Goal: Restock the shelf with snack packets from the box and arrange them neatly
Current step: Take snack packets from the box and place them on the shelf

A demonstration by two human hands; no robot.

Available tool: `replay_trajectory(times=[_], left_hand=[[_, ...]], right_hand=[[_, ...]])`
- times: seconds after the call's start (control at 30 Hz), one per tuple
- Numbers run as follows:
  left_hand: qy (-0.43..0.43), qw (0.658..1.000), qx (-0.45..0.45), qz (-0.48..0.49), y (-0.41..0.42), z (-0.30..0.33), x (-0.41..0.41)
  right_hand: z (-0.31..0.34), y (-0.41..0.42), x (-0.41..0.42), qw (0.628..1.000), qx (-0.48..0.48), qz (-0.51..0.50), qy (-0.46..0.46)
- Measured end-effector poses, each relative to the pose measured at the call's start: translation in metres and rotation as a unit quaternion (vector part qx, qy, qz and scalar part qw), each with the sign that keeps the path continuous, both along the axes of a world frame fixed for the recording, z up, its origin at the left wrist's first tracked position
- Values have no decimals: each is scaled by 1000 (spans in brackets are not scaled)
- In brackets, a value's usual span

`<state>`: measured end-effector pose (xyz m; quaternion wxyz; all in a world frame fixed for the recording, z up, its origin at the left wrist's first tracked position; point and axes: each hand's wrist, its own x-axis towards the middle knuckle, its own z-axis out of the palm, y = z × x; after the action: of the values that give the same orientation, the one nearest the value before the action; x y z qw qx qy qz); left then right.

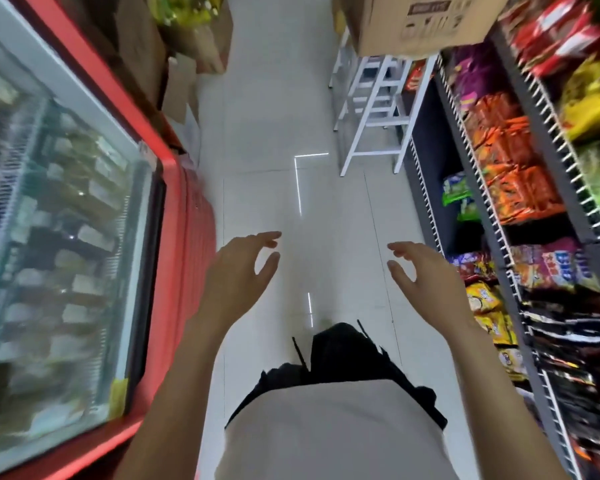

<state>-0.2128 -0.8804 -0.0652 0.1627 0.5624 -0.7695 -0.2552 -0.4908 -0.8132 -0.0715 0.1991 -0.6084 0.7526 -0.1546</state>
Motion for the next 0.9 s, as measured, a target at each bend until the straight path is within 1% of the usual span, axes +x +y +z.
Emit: replay_trajectory(times=[0.17, 0.3, 0.37, 0.5, 0.63, 0.77, 0.9], left_hand=[[5, 1000, -10, 3, -115, -5, -19], [-16, 999, -31, 1, -209, -17, -33], [-27, 999, -30, 8, -254, -12, -42], [-20, 999, -24, 32, -341, -1, -54], [-20, 999, -28, 34, -426, -4, -53], [-20, 1000, -12, 13, -521, -15, -43], [-50, 997, -20, -60, -635, -21, -28]], right_hand=[[-2, -116, -17, 1000, -2, -3, 0], [-11, -217, -31, 1000, 7, 24, 1], [-6, -269, -38, 999, 11, 42, 1], [10, -366, -45, 998, 9, 63, 4], [13, -458, -39, 997, 12, 77, 4], [4, -544, -25, 997, 9, 72, 17], [-3, -627, -7, 1000, -4, 21, 12]])
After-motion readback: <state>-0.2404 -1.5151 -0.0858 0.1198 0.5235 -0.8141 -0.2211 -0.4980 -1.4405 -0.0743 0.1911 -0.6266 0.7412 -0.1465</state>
